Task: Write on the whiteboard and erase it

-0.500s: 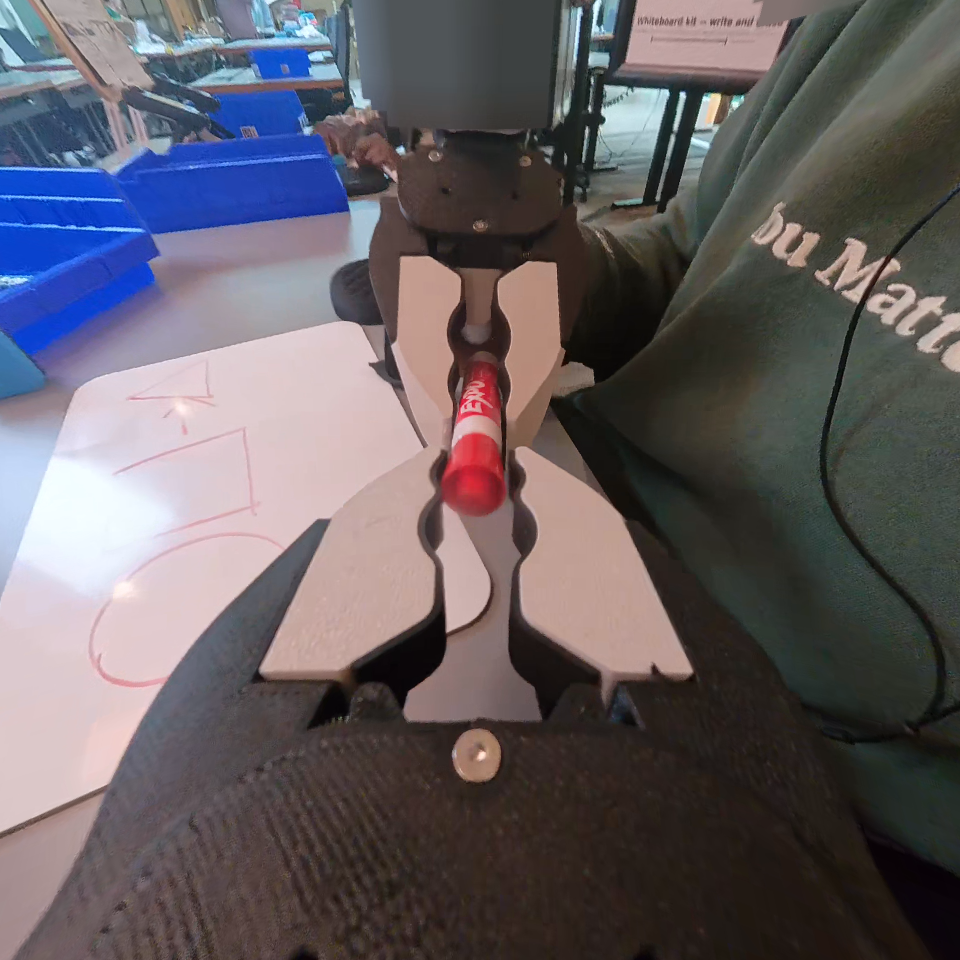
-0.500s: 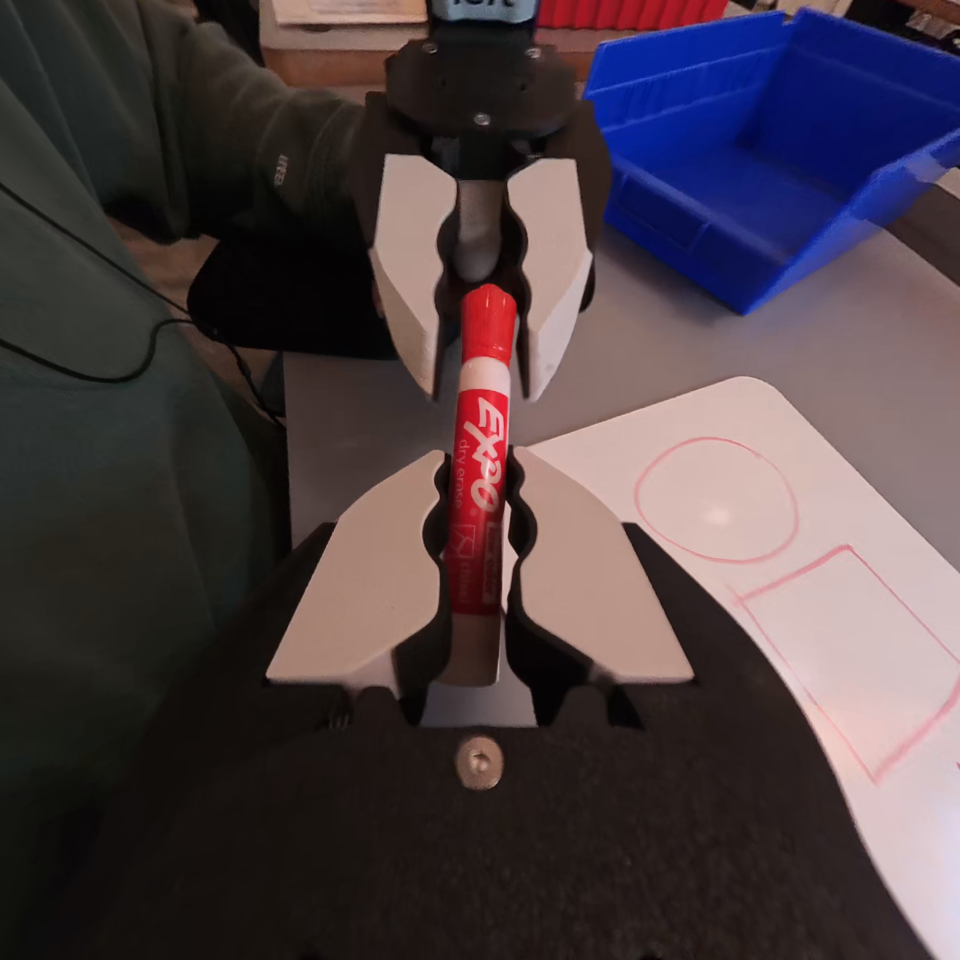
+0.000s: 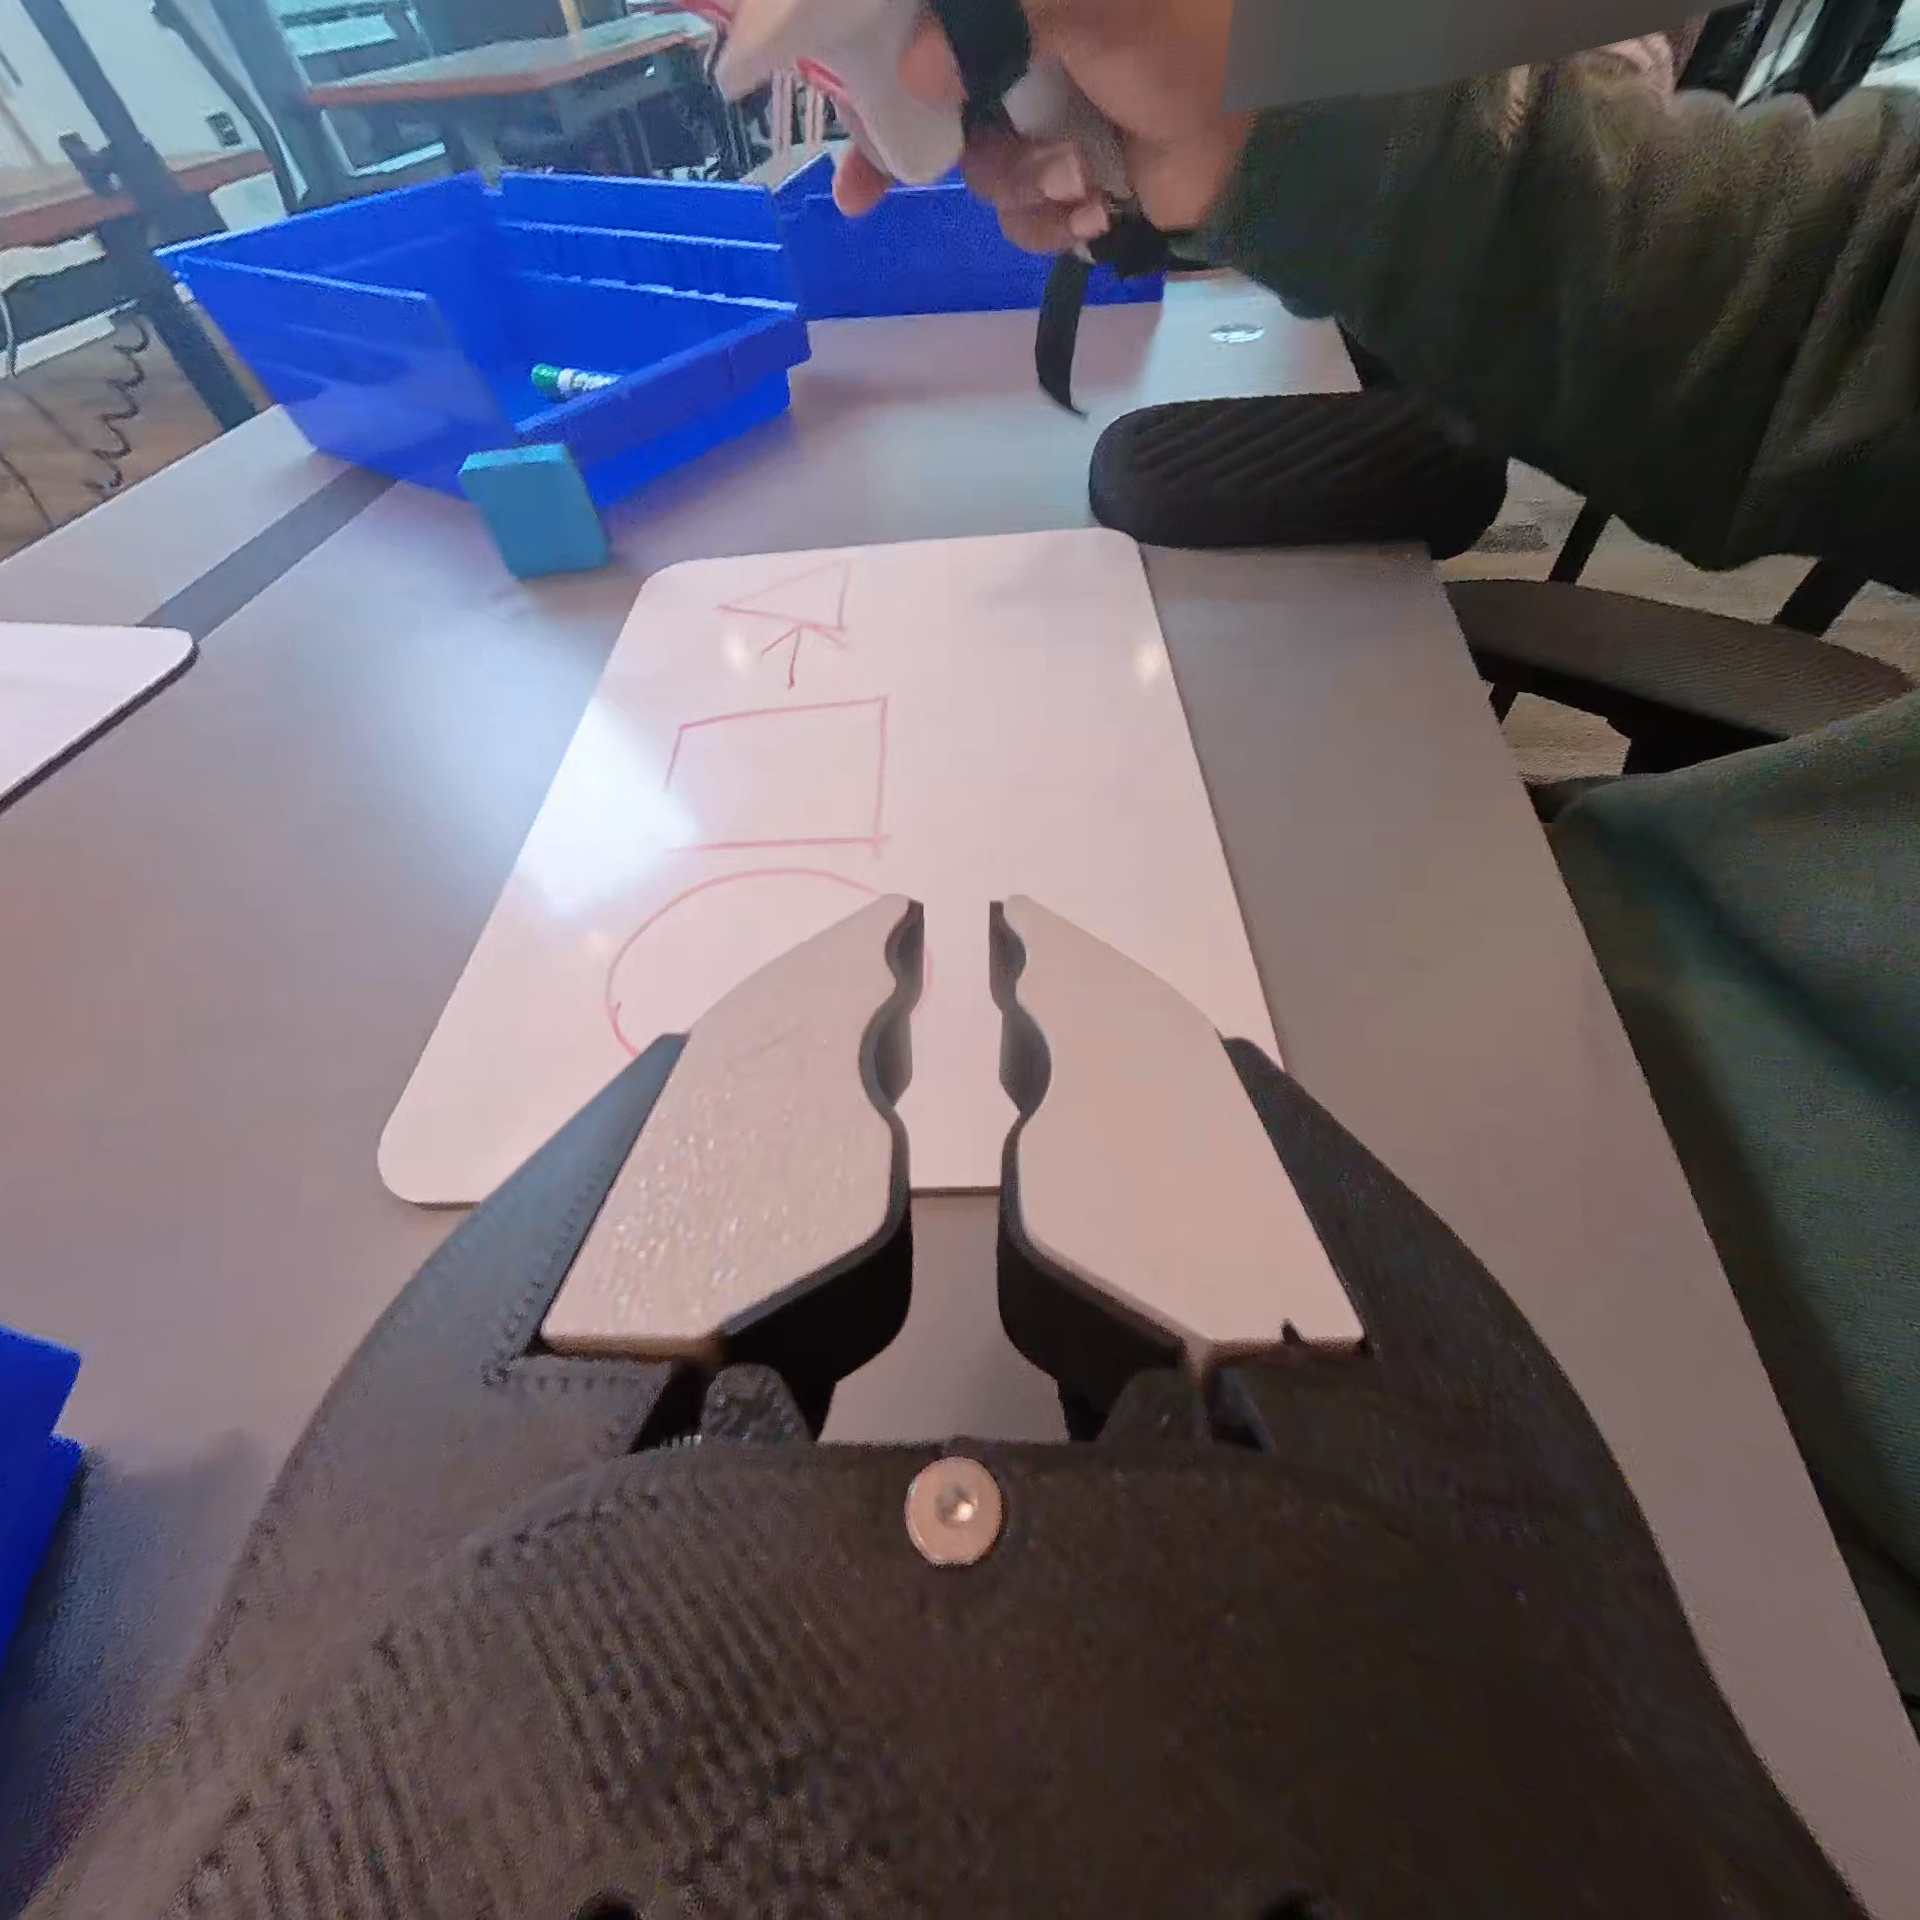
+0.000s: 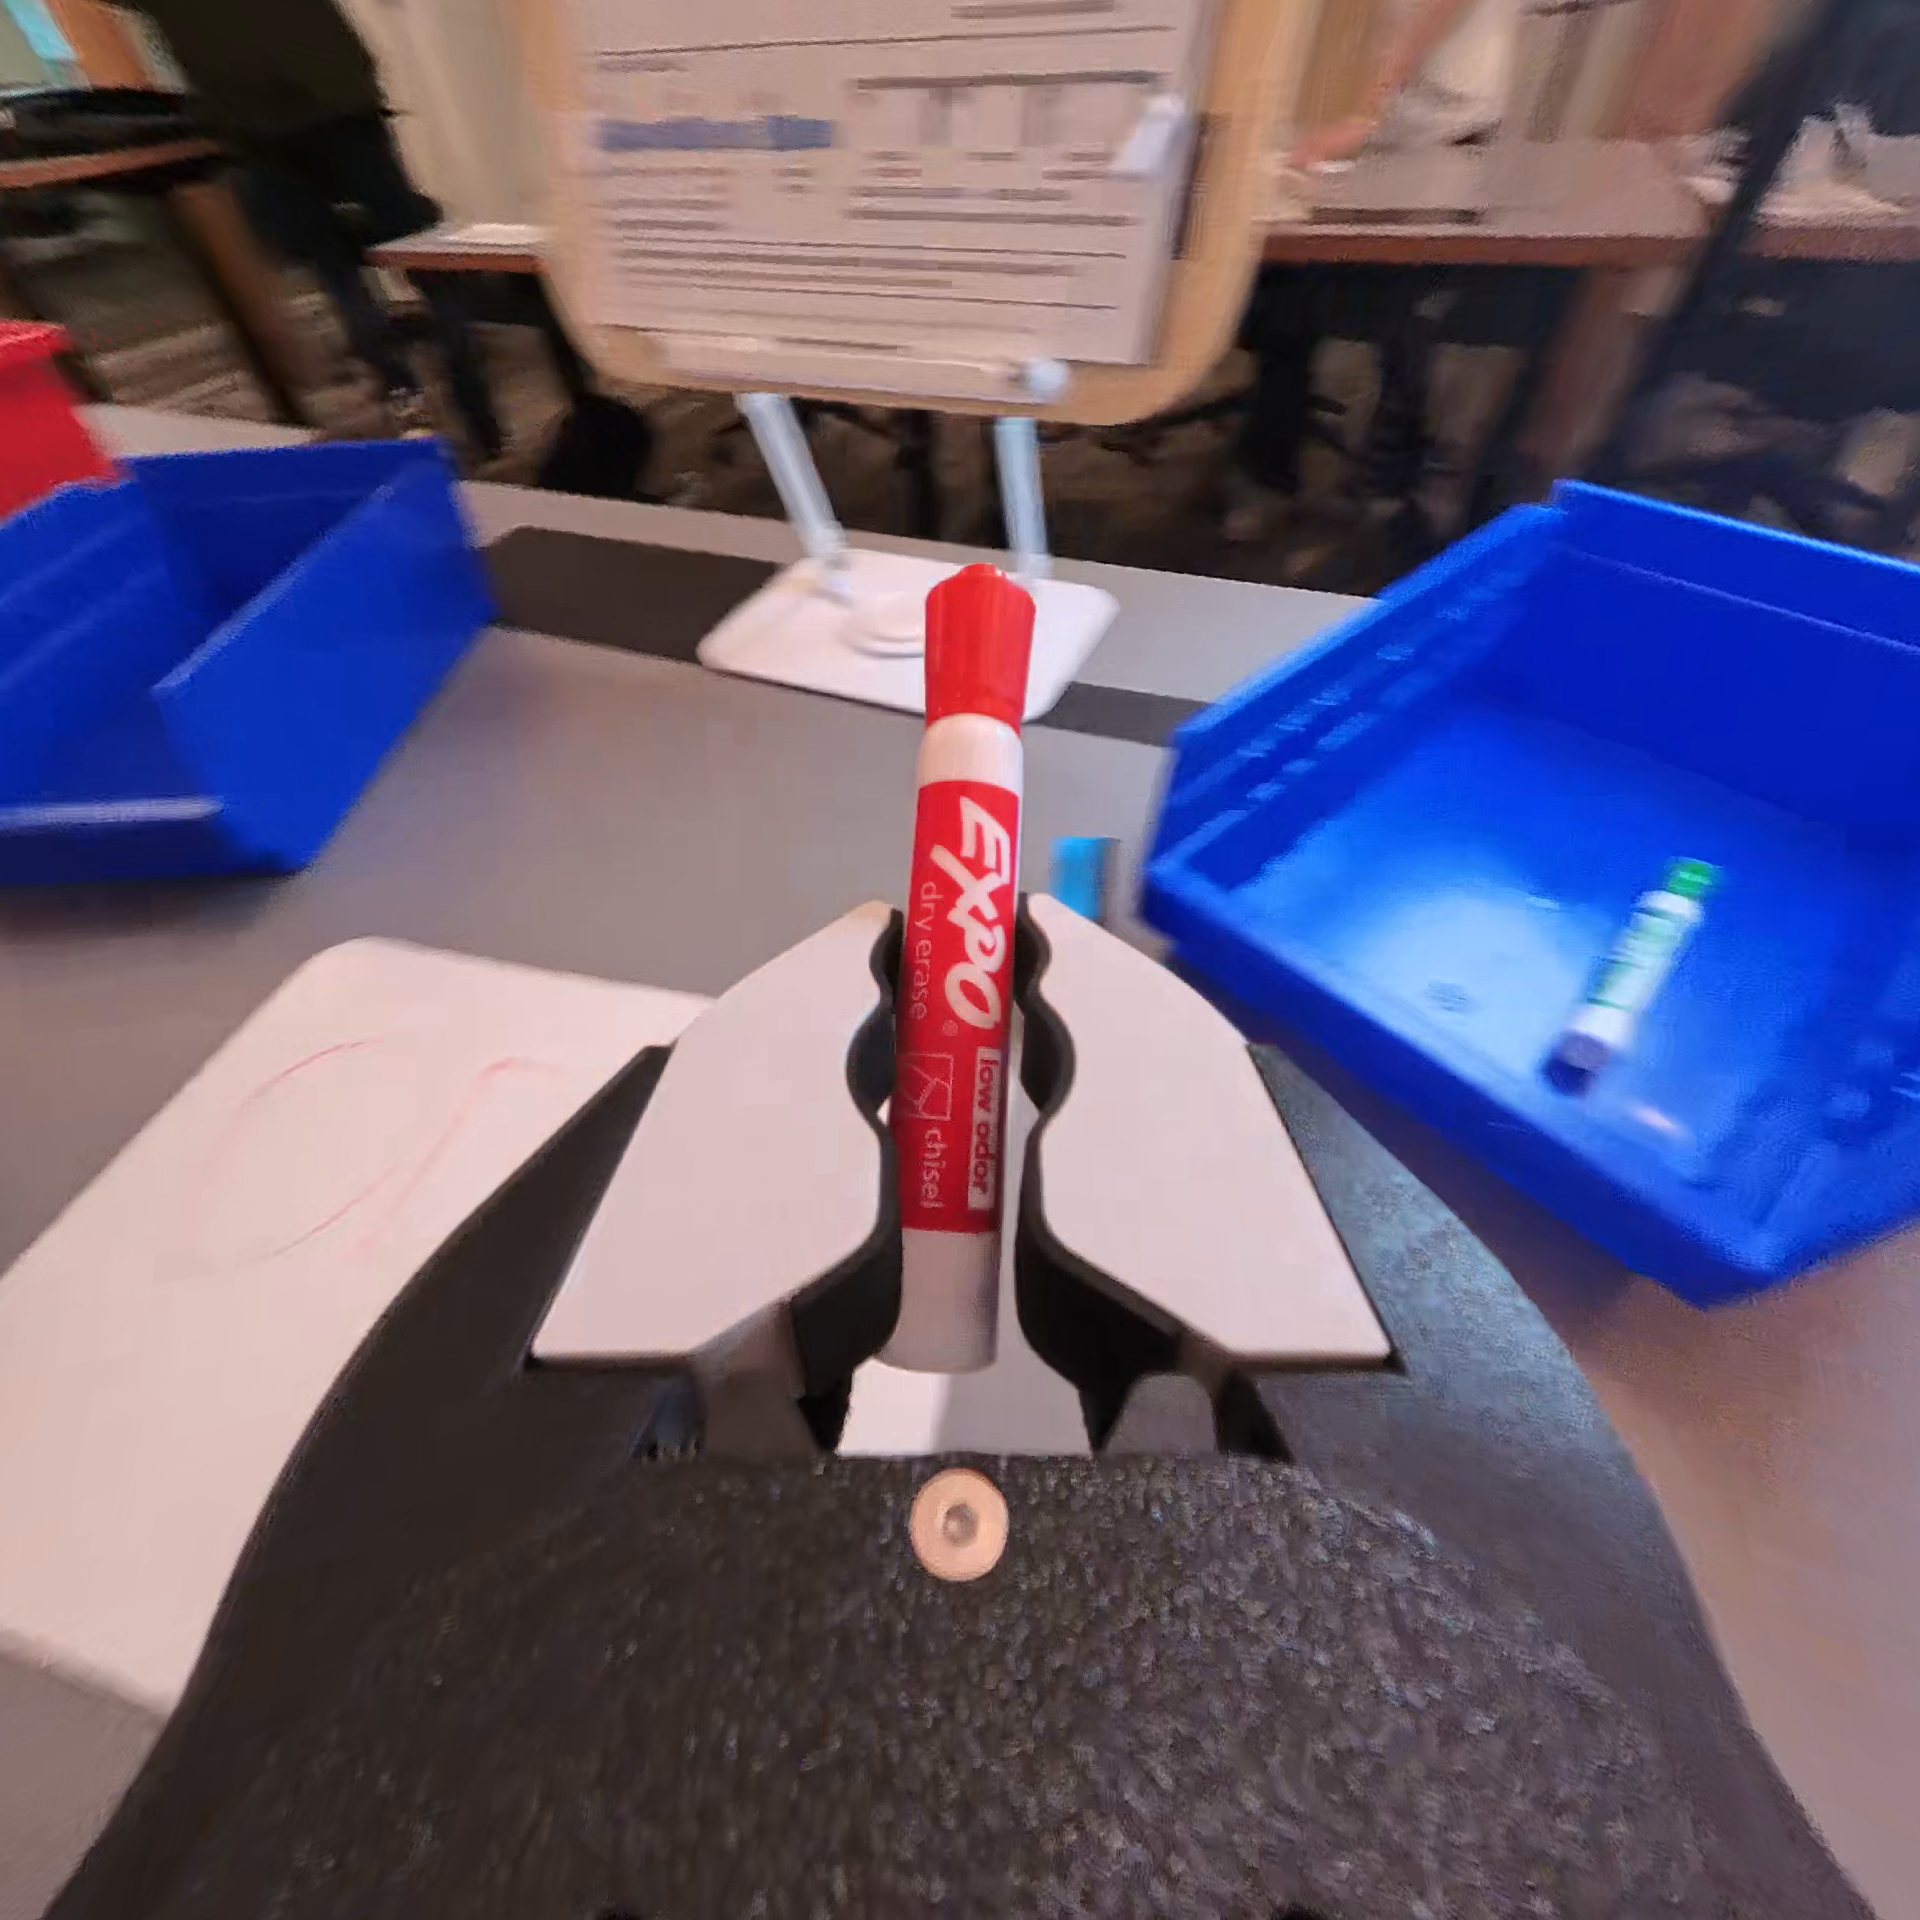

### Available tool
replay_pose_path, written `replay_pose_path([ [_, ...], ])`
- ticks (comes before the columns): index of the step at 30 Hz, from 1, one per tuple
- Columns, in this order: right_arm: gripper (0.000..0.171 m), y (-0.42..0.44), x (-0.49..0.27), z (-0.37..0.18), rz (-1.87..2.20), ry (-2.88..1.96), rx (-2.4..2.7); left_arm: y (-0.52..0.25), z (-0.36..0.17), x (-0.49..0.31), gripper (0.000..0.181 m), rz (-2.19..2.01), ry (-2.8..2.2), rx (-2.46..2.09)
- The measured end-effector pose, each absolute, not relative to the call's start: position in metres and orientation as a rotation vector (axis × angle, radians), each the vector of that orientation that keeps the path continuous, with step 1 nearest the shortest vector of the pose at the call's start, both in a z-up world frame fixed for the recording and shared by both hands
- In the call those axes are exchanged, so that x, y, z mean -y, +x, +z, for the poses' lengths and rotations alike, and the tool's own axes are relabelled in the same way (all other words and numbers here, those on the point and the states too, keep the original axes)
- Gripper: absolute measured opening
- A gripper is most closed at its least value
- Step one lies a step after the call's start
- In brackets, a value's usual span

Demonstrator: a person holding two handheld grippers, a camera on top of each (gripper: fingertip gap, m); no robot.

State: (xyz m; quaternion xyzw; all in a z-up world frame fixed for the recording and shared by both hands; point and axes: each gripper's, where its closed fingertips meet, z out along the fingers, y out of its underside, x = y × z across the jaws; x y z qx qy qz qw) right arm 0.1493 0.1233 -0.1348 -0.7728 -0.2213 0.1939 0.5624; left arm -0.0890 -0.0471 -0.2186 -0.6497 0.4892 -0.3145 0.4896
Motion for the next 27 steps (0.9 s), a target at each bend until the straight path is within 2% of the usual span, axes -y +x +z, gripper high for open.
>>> replay_pose_path([
  [6, 0.019, 0.229, -0.221, -0.154, 0.292, -2.009, 0.271, -0.093, -0.223, 0.039, 0.005, -0.740, -1.609, -1.159],
  [13, 0.020, 0.252, -0.296, -0.198, 0.263, -2.213, 0.107, -0.097, -0.225, 0.036, 0.004, -0.731, -1.609, -1.146],
  [19, 0.020, 0.264, -0.327, -0.231, 0.222, -2.293, 0.035, -0.094, -0.231, 0.036, 0.005, -0.759, -1.616, -1.139],
  [20, 0.025, 0.264, -0.330, -0.233, 0.218, -2.293, 0.039, -0.093, -0.232, 0.037, 0.005, -0.762, -1.617, -1.145],
  [22, 0.060, 0.264, -0.336, -0.233, 0.227, -2.284, 0.038, -0.094, -0.233, 0.037, 0.005, -0.768, -1.620, -1.144],
  [23, 0.069, 0.263, -0.338, -0.229, 0.242, -2.269, 0.039, -0.094, -0.233, 0.037, 0.005, -0.774, -1.621, -1.141],
  [27, 0.073, 0.233, -0.327, -0.197, 0.325, -2.134, 0.186, -0.094, -0.233, 0.036, 0.006, -0.797, -1.628, -1.132],
])
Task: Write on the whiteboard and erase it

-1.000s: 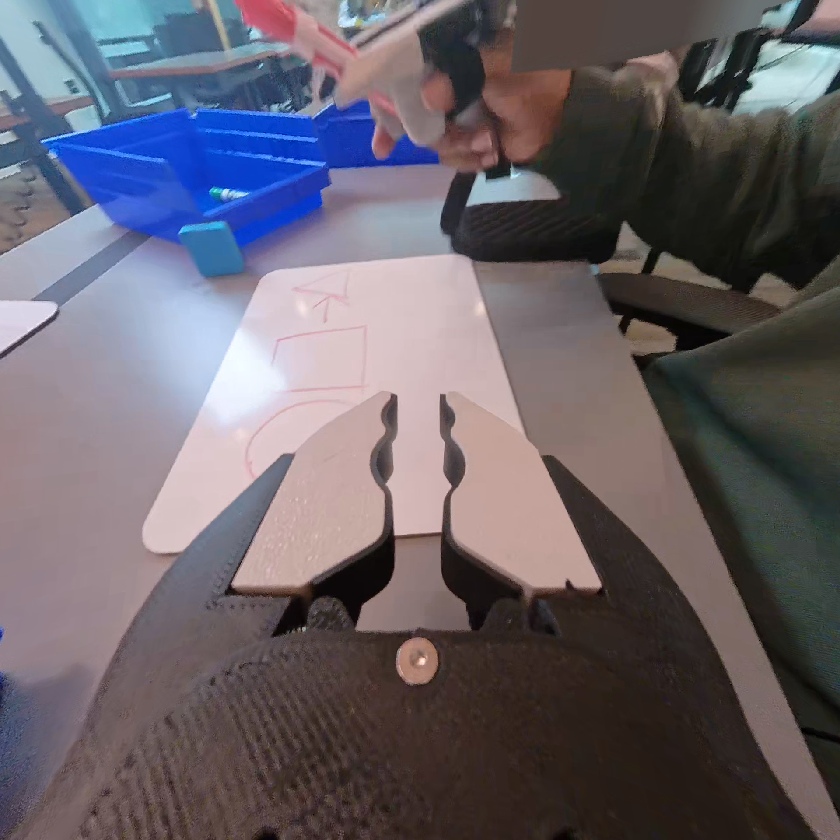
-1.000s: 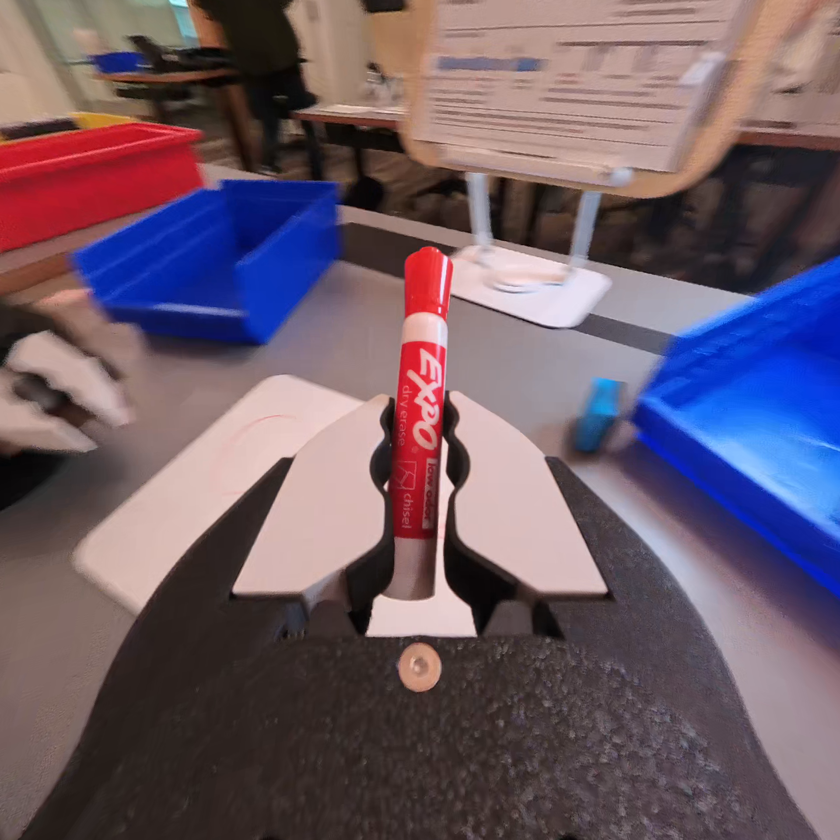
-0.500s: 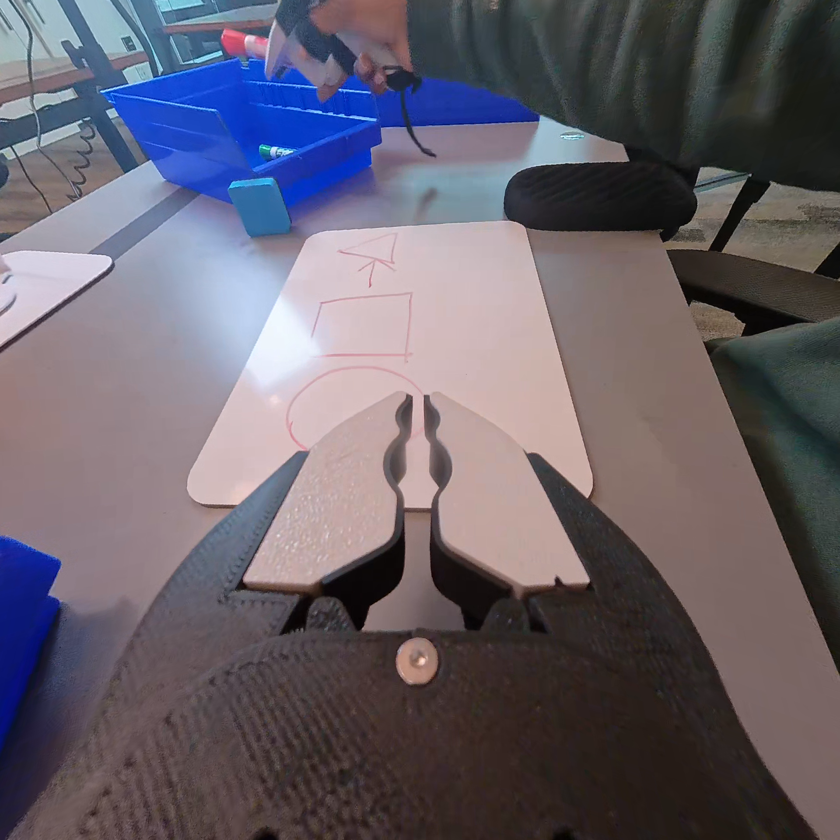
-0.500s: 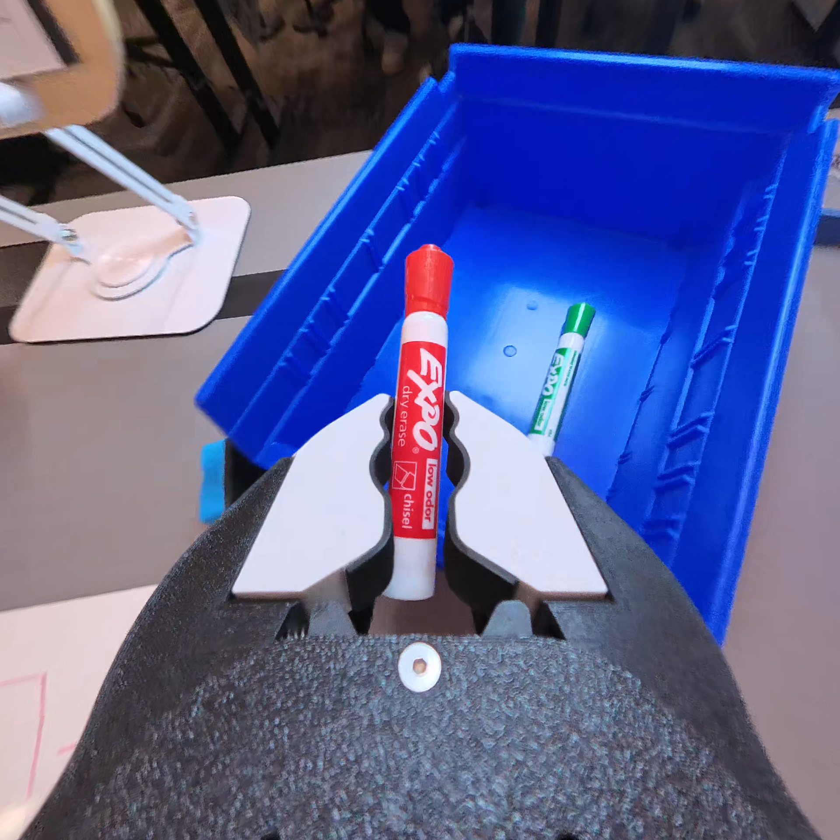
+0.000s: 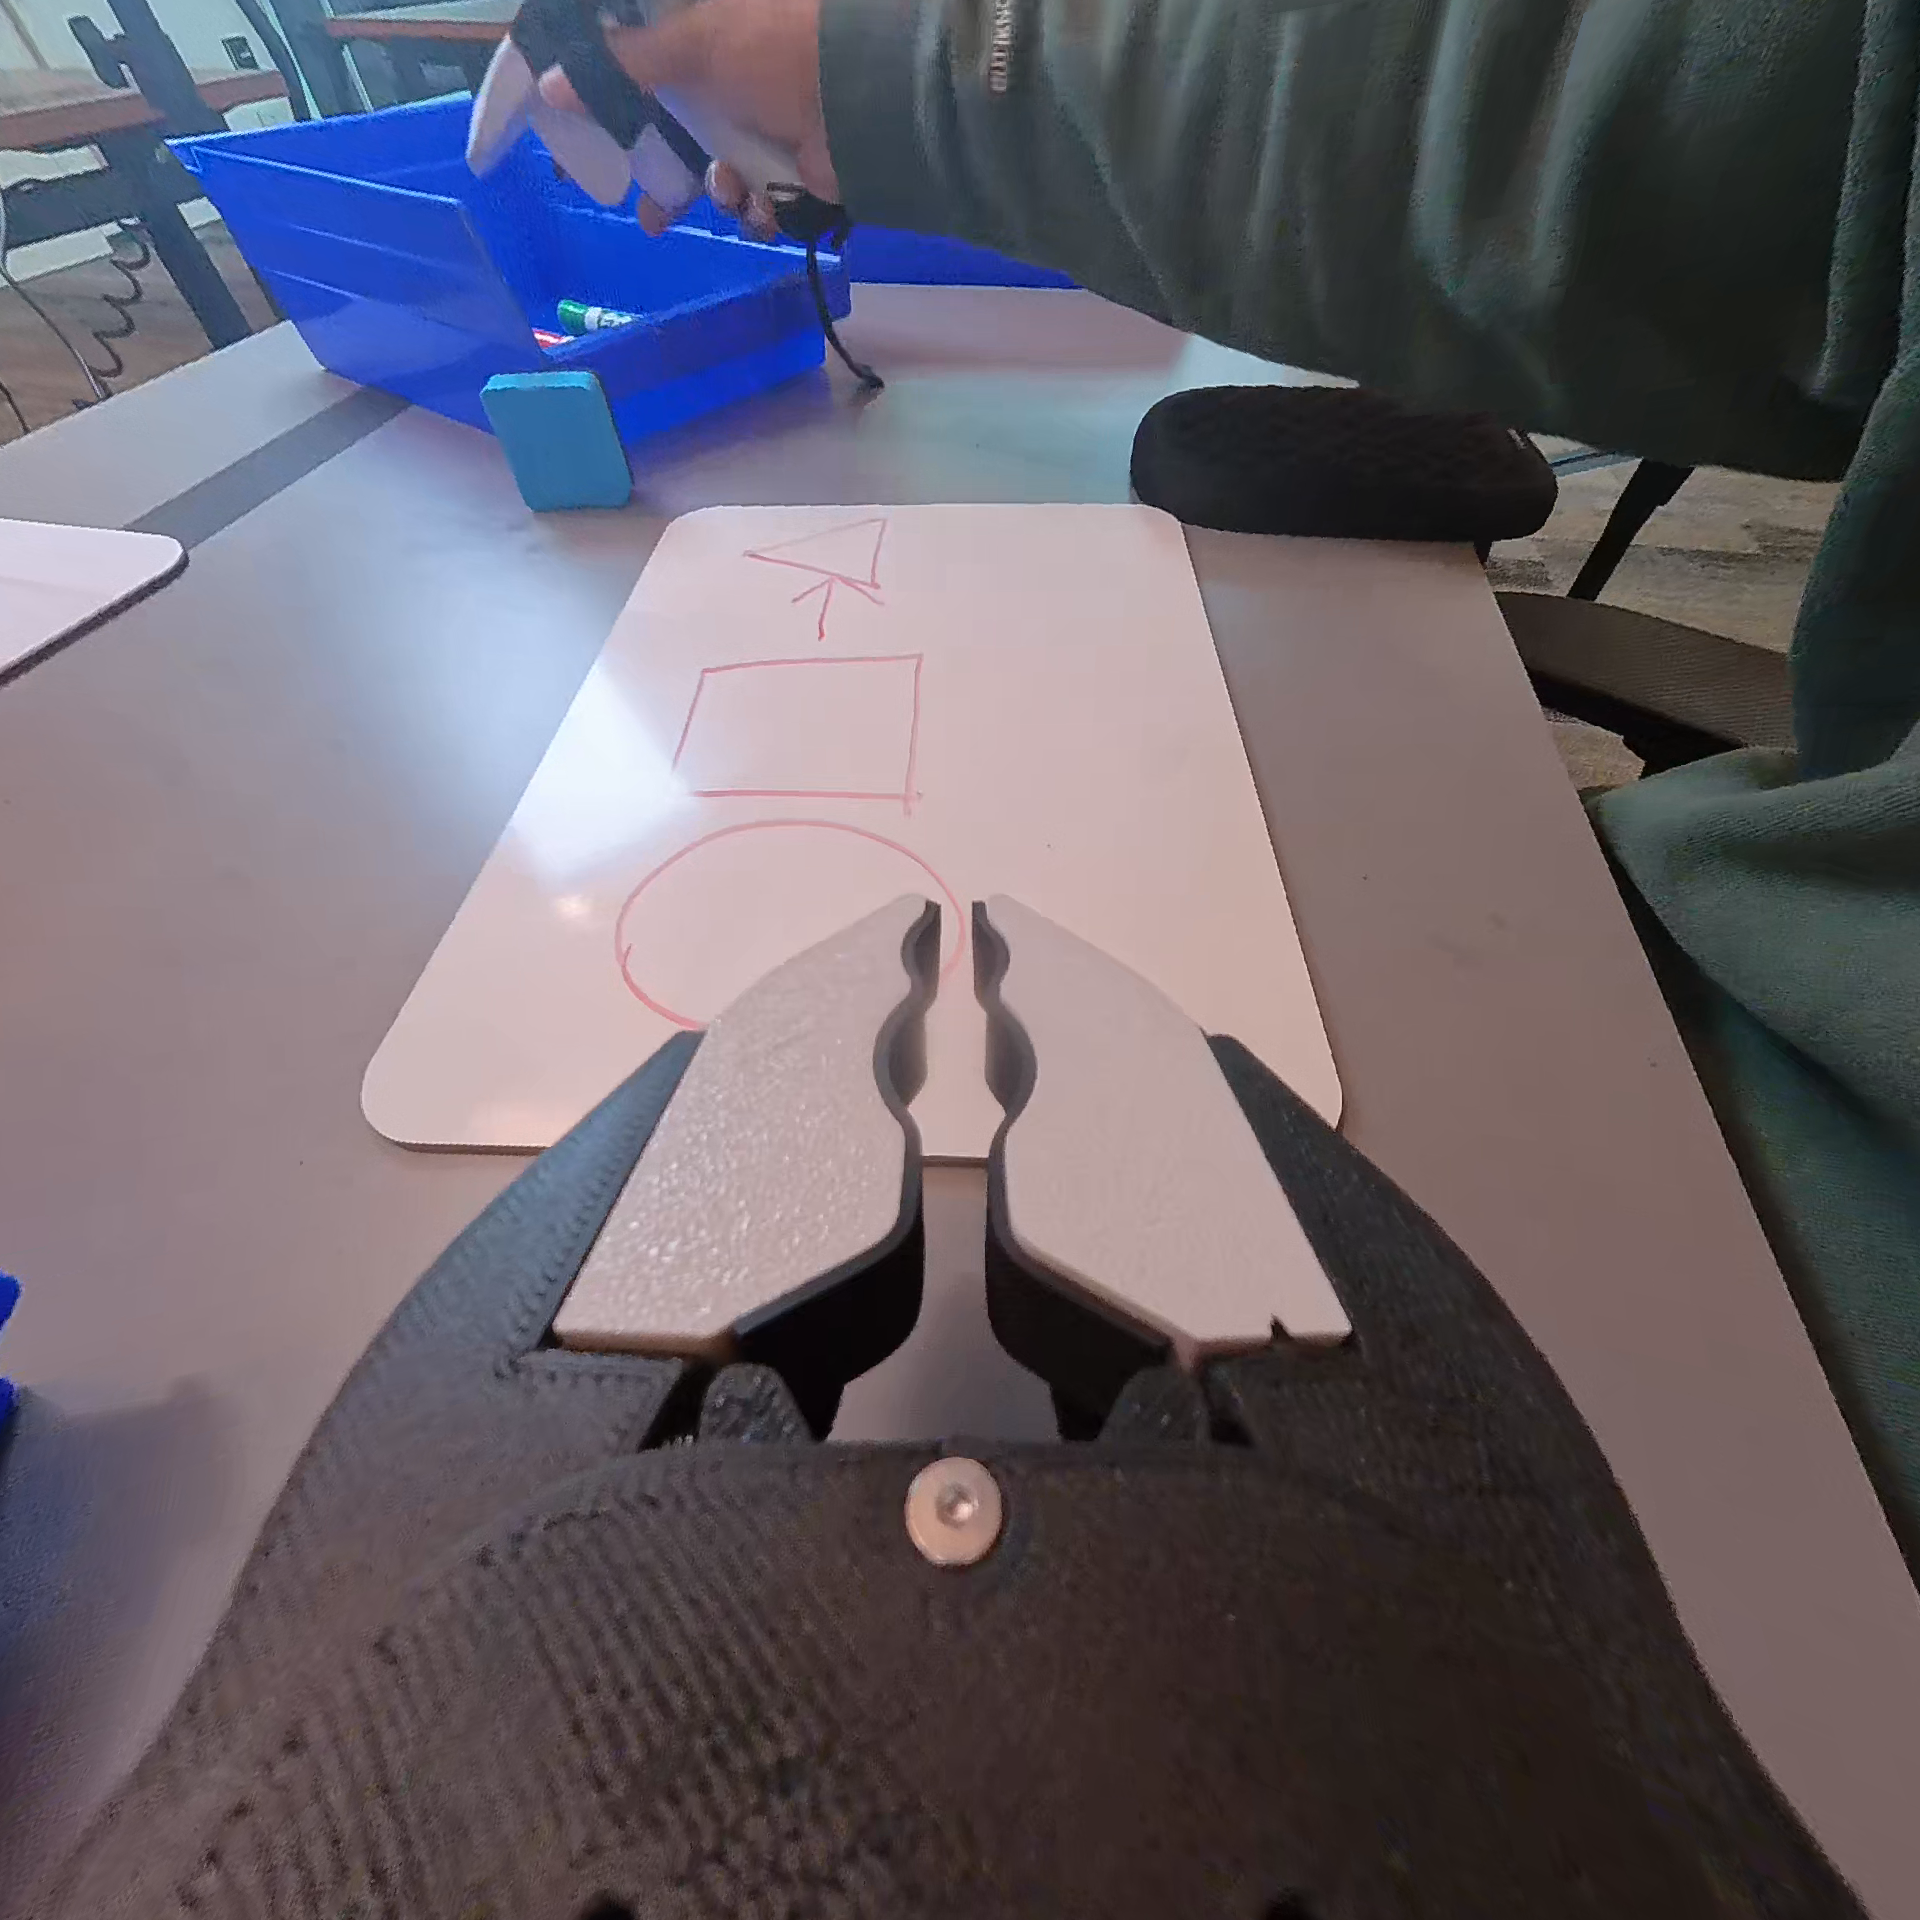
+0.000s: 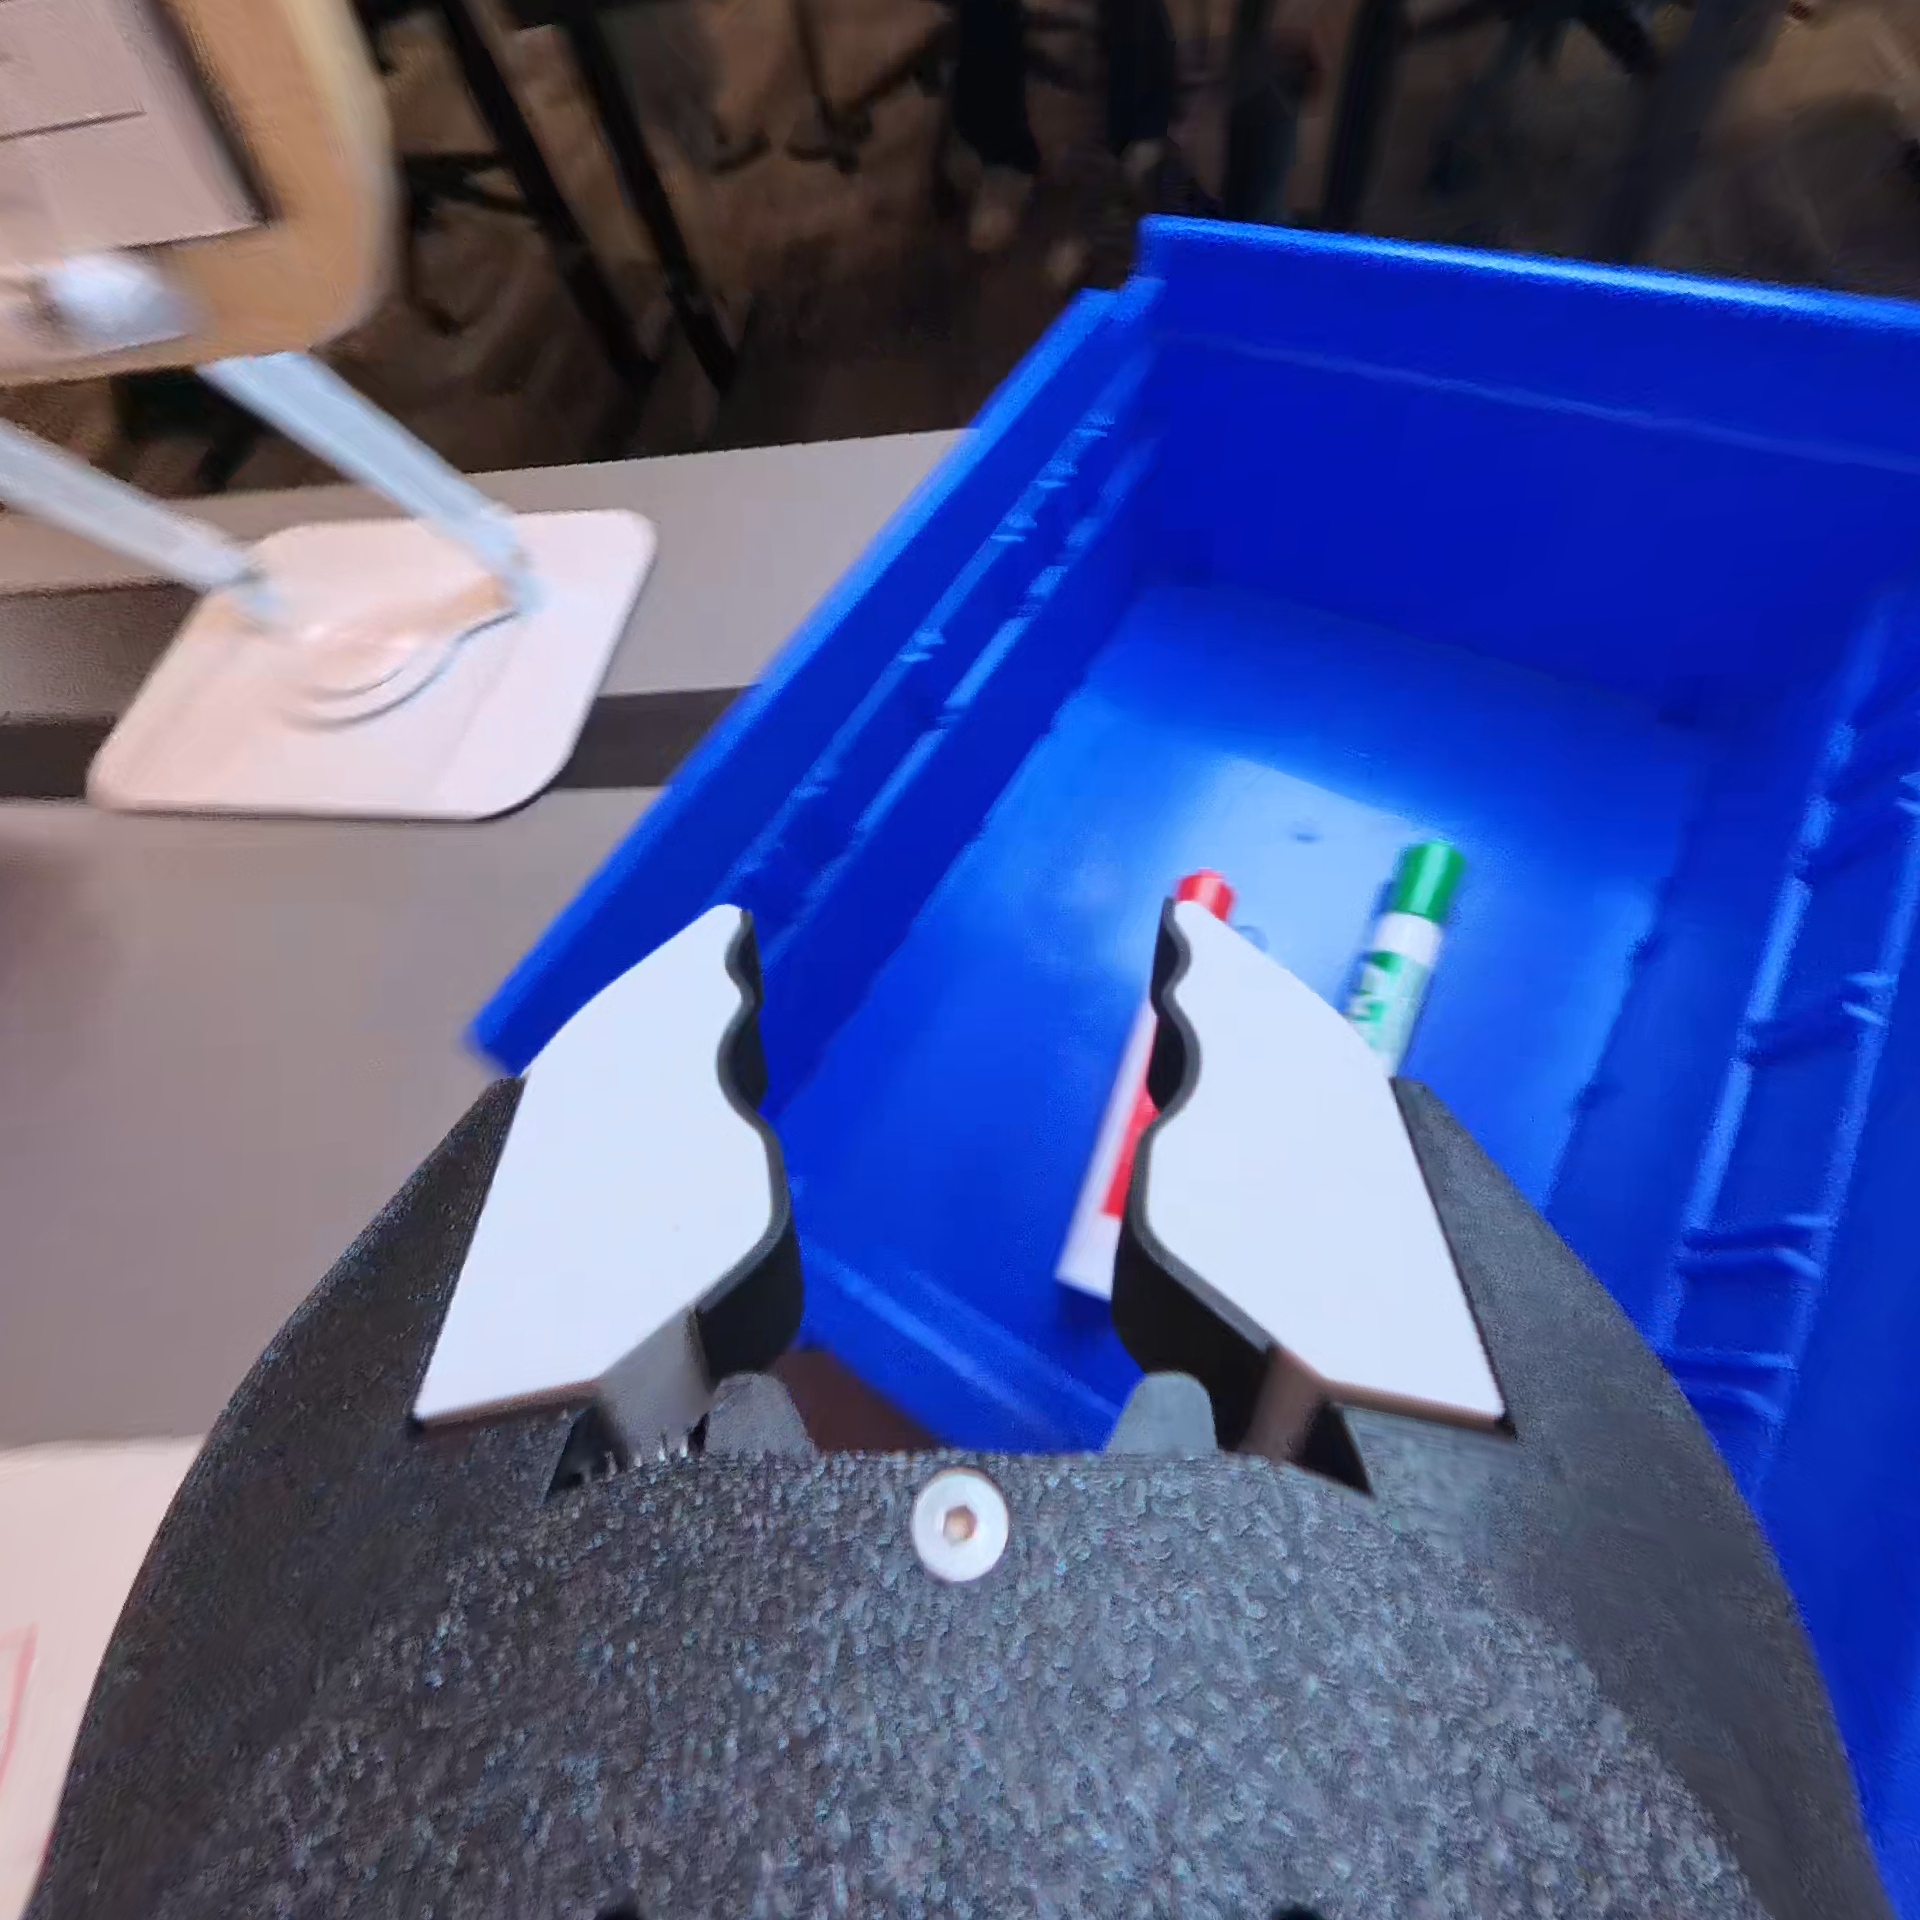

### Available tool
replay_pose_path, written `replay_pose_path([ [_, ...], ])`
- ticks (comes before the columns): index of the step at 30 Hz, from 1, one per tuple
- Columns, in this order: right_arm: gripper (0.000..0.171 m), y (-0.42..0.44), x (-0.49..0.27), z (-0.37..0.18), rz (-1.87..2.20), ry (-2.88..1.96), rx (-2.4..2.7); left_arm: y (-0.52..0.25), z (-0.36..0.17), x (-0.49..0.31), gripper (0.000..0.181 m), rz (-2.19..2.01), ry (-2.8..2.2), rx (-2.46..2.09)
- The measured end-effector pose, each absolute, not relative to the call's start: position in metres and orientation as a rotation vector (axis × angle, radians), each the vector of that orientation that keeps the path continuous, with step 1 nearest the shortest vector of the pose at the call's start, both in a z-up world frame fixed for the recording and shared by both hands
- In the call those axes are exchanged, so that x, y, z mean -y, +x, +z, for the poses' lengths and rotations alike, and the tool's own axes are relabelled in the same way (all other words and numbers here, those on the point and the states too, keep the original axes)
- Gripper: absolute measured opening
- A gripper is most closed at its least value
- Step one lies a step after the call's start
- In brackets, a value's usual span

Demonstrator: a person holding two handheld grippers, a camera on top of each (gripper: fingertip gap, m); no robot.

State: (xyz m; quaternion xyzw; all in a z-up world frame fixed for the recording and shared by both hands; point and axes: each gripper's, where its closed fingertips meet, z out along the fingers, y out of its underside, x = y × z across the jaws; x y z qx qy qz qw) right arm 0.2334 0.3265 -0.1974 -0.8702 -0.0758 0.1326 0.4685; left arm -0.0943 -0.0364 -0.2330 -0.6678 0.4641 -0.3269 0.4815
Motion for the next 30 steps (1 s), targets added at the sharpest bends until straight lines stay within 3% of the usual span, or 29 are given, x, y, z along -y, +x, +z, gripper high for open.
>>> replay_pose_path([
  [7, 0.061, 0.142, -0.232, -0.210, 0.409, -2.083, 0.580, -0.094, -0.234, 0.036, 0.006, -0.812, -1.637, -1.132],
  [11, 0.060, 0.131, -0.228, -0.242, 0.255, -2.113, 0.612, -0.094, -0.235, 0.036, 0.006, -0.808, -1.637, -1.134],
  [12, 0.055, 0.131, -0.231, -0.248, 0.241, -2.130, 0.609, -0.094, -0.235, 0.036, 0.006, -0.805, -1.638, -1.134],
  [14, 0.022, 0.129, -0.236, -0.253, 0.236, -2.123, 0.618, -0.095, -0.235, 0.035, 0.005, -0.796, -1.637, -1.134],
  [15, 0.022, 0.130, -0.238, -0.250, 0.211, -2.101, 0.627, -0.095, -0.234, 0.035, 0.005, -0.790, -1.636, -1.133],
  [17, 0.022, 0.122, -0.230, -0.243, 0.319, -2.109, 0.647, -0.096, -0.234, 0.035, 0.005, -0.786, -1.635, -1.132],
  [22, 0.022, 0.088, -0.156, -0.208, 1.070, -2.166, 0.525, -0.095, -0.235, 0.036, 0.004, -0.805, -1.644, -1.133],
  [25, 0.023, 0.089, -0.104, -0.221, 1.271, -2.268, 0.519, -0.094, -0.236, 0.037, 0.003, -0.810, -1.648, -1.139],
  [30, 0.066, 0.132, -0.095, -0.253, 0.838, -2.311, 0.676, -0.091, -0.240, 0.039, 0.003, -0.787, -1.646, -1.177],
])
